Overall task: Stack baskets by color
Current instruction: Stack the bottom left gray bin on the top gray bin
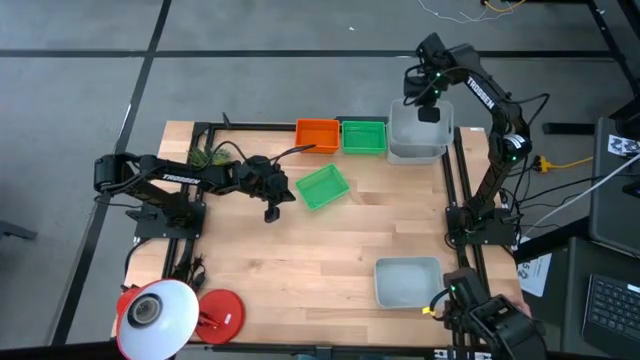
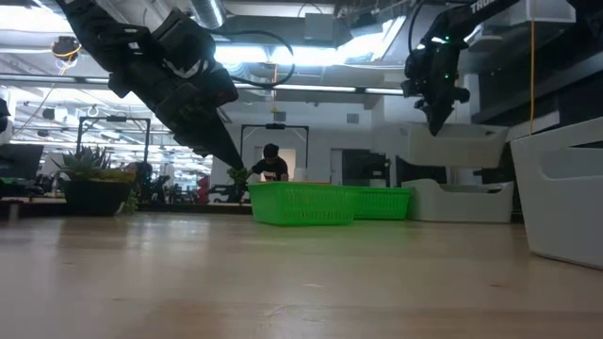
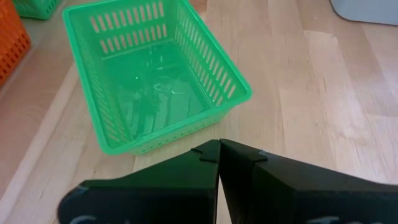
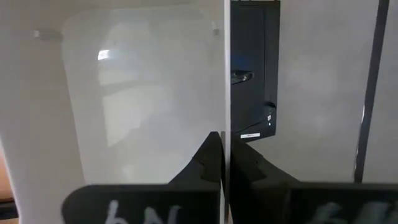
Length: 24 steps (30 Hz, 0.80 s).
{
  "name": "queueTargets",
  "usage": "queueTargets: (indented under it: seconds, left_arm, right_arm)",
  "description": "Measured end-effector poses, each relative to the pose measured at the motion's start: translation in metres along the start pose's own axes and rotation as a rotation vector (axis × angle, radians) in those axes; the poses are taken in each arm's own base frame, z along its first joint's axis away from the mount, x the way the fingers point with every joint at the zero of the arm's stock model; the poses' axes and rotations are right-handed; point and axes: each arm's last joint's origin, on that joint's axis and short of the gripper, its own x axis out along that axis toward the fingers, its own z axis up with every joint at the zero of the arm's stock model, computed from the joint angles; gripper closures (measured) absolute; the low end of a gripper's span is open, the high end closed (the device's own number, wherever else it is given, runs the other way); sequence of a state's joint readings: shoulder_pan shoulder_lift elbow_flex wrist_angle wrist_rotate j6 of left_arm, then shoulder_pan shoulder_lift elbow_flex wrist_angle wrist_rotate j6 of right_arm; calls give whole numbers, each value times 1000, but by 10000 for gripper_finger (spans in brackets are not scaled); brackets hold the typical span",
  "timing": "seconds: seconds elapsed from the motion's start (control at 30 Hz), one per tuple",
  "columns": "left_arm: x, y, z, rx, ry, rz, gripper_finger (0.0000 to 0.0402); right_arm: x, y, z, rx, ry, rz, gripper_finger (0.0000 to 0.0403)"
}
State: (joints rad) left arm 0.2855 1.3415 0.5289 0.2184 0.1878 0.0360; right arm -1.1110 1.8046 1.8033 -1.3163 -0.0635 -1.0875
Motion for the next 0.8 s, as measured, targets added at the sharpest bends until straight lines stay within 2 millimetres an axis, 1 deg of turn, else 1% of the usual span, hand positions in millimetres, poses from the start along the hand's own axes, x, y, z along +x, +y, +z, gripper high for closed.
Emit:
queueTargets:
  seconds: [0.17, 0.23, 0.33, 0.8]
  left_arm:
    - [0, 0, 0, 0, 0, 0, 401]
    - [0, 0, 0, 0, 0, 0, 401]
    - [0, 0, 0, 0, 0, 0, 401]
    - [0, 0, 0, 0, 2, 0, 401]
  right_arm:
    - [20, 3, -3, -19, 17, 35, 403]
    - [25, 2, -3, -23, 10, 23, 403]
    - [25, 0, -2, -28, -1, 1, 403]
    - [26, 0, -7, -5, 15, 19, 403]
